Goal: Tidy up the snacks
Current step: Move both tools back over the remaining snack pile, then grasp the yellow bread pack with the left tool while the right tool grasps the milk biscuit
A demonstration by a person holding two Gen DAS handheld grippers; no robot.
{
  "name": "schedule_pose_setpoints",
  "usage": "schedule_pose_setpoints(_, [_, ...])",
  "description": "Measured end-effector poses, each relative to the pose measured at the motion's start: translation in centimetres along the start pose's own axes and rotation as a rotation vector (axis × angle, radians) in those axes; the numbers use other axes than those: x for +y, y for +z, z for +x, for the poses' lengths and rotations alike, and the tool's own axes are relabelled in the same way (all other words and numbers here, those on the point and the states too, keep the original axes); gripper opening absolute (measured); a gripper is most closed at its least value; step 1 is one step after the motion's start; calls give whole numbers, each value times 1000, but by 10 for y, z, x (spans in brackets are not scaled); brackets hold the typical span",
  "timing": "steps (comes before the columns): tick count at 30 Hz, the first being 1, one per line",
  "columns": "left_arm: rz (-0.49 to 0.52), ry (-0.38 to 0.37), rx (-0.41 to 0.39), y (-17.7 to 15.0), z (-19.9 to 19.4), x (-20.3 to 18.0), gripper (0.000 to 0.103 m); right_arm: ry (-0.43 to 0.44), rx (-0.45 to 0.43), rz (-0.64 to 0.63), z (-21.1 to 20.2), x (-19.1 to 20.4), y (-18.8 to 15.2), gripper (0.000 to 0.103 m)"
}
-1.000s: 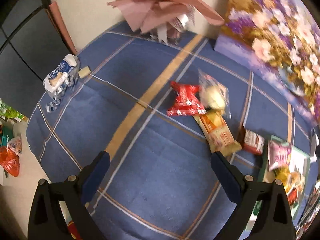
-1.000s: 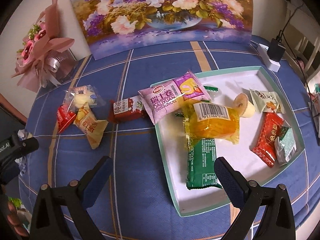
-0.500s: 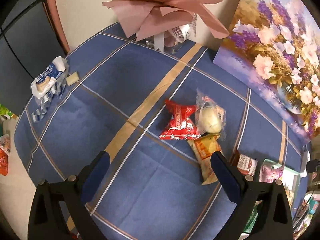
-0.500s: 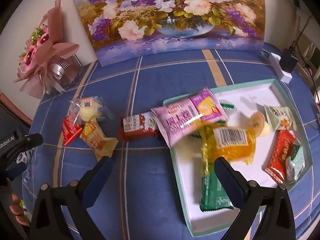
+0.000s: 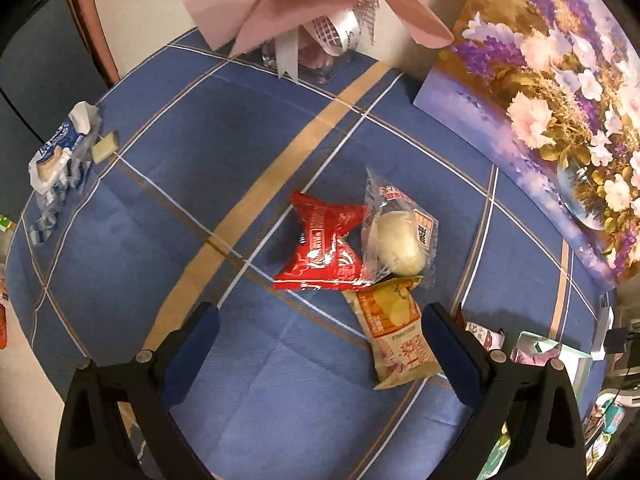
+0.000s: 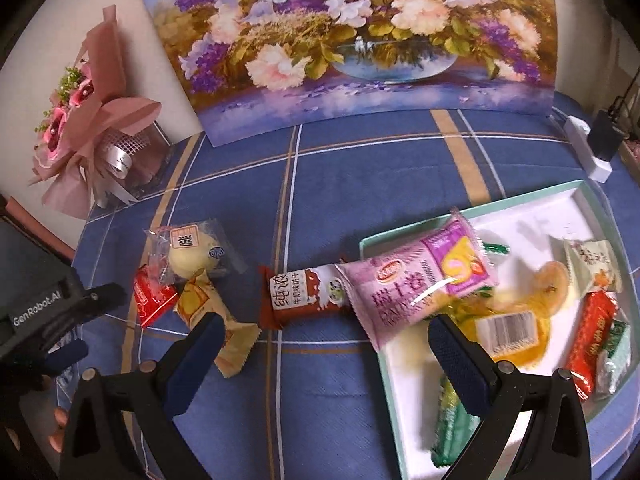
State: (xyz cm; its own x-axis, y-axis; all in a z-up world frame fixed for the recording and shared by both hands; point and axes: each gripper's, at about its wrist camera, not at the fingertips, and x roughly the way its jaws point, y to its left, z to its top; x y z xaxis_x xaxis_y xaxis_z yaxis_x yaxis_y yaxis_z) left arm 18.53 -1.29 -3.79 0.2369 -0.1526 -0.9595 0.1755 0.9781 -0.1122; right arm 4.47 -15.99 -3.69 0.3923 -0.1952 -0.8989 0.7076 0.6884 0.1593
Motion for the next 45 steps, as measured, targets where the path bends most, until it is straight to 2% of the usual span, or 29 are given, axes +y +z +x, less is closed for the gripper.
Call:
schedule_pose_setpoints(9, [21,-3,17,11,11,-17,101,-15,22,-63,24,13,3,103])
schedule_pose_setpoints(15, [19,-34,35,7,20,-21,101,-12,29,-110,32,18,3,103])
schedule_pose_setpoints(24, [25,-62,15,0,32,-29,101,13,38,-119,37,18,0,103])
schedule_pose_setpoints(27, [25,-97,47,-2,40,-32,101,17,38,-117,38,18,-1,102])
schedule_pose_setpoints(30, [49,-95,58,-5,47,-37,101,28,37,-114,39,16,0,98])
schedule_pose_setpoints(32, [61,-87,63,-7,50,-40,101,51,48,-112,41,15,-1,86])
schedule_pose_setpoints(33, [61,-89,67,-7,51,-40,101,51,52,-114,42,15,-1,85])
schedule_pose_setpoints(36, [52,-94,76,-9,54,-41,91,57,54,-128,45,18,-1,80])
schedule_pose_setpoints(38, [59,-96,84,-9,58,-44,77,68,62,-132,48,19,-1,77])
schedule_pose_setpoints(41, [67,-101,97,-11,61,-44,67,71,73,-128,53,19,-1,77])
schedule_pose_setpoints(45, [57,-96,112,-12,65,-40,64,67,68,-121,57,18,2,77])
